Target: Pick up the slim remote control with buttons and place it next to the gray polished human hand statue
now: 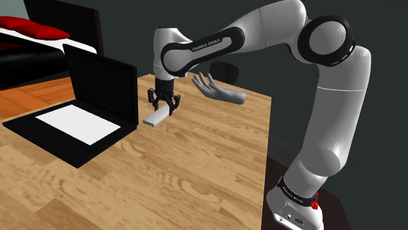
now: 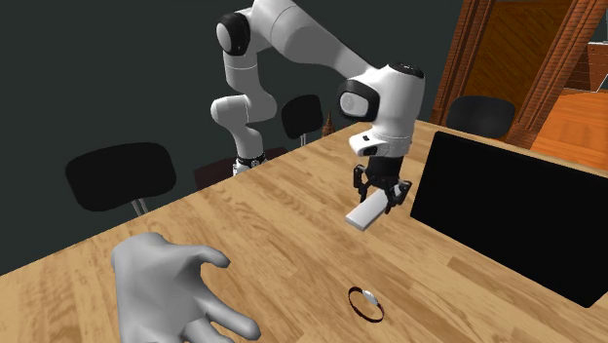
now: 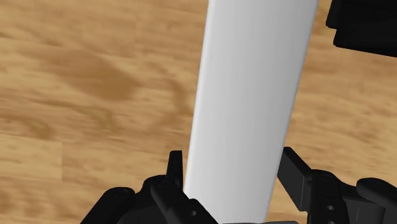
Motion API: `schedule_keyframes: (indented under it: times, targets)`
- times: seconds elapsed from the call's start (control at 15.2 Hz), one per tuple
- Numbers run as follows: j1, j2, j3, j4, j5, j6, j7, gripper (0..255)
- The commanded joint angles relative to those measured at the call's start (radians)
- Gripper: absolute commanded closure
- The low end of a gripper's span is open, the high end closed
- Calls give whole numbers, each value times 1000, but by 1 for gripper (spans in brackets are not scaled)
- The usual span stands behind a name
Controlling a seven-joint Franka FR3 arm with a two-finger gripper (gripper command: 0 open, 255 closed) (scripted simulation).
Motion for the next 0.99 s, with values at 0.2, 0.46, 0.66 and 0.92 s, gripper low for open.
schedule_keyframes:
  times: [0.2,0.46,0.66,0.92]
  targets:
    - [-2,-23,5,39,14,-60,-9,255]
    - [-4,-40,8,72,24,-108,-16,255]
    - [-4,-50,10,99,30,-144,-21,255]
    - [-5,-61,13,140,37,-194,-26,255]
